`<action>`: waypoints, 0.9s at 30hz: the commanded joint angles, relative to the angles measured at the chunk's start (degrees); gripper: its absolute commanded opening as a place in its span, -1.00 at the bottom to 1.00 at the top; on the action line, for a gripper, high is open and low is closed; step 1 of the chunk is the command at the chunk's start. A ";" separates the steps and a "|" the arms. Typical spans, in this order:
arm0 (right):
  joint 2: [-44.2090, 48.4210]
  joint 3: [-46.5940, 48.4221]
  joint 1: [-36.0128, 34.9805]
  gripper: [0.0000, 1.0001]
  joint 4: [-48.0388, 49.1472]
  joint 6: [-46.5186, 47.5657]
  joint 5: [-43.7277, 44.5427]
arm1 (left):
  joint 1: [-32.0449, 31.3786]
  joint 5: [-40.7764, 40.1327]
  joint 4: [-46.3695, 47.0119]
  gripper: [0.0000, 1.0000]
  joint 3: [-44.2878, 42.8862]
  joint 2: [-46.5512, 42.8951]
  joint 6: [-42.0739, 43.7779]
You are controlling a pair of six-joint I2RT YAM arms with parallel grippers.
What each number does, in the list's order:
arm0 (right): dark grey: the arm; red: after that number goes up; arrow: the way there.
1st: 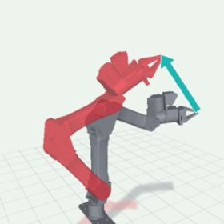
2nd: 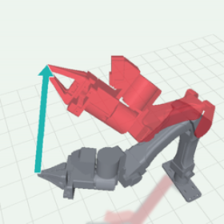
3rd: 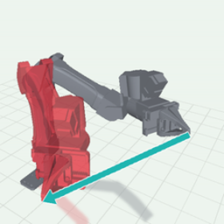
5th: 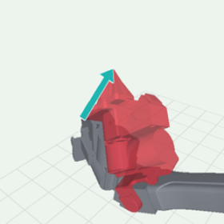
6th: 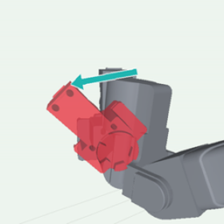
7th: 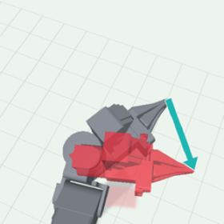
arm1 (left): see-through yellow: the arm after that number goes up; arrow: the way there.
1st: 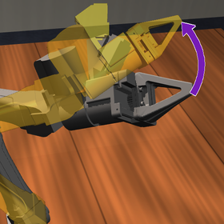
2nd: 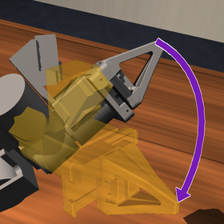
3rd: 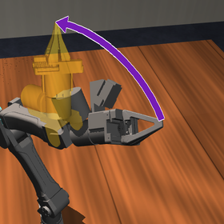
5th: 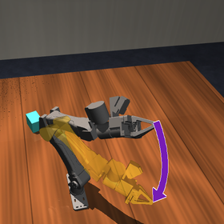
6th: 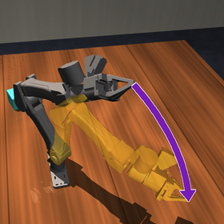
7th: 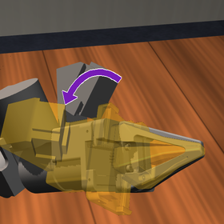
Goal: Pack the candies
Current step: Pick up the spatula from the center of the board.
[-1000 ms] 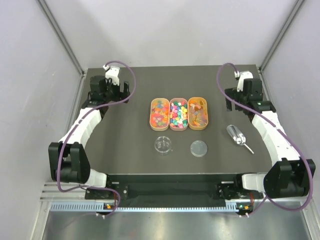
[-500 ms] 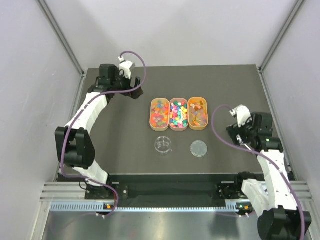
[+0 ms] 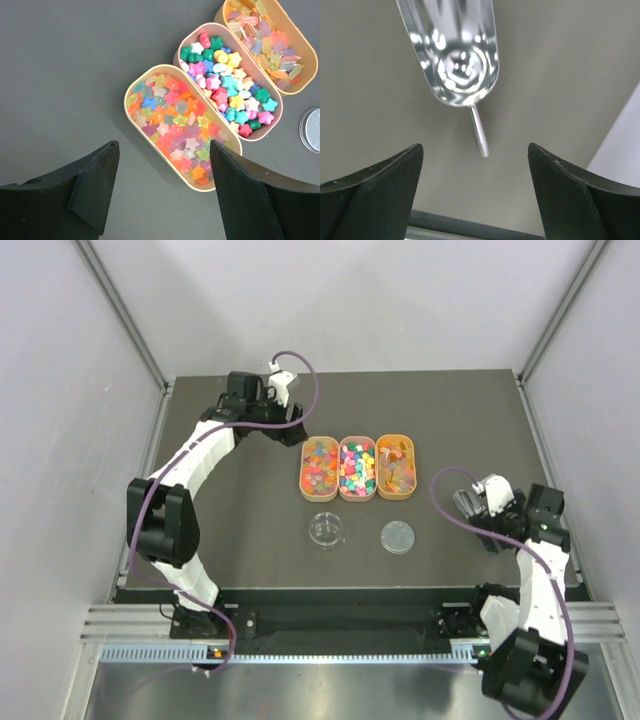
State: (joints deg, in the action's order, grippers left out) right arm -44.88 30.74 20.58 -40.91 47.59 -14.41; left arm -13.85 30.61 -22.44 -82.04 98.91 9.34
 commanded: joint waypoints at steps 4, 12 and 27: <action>-9.34 2.04 7.98 0.54 -2.15 14.71 -7.29 | -1.45 -1.43 1.61 0.57 -2.42 -0.13 1.03; -14.26 2.39 12.37 0.49 -1.99 21.22 -7.38 | -1.97 -4.15 2.57 0.59 -2.69 0.40 1.11; -23.84 6.70 14.84 0.15 0.30 22.98 -10.90 | -4.87 -4.95 2.84 0.50 -2.95 1.54 1.99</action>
State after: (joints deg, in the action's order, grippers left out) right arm -67.96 35.09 34.74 -41.80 68.55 -21.71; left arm -17.67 25.67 -22.24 -82.50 99.57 10.24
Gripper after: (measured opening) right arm 0.577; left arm 0.755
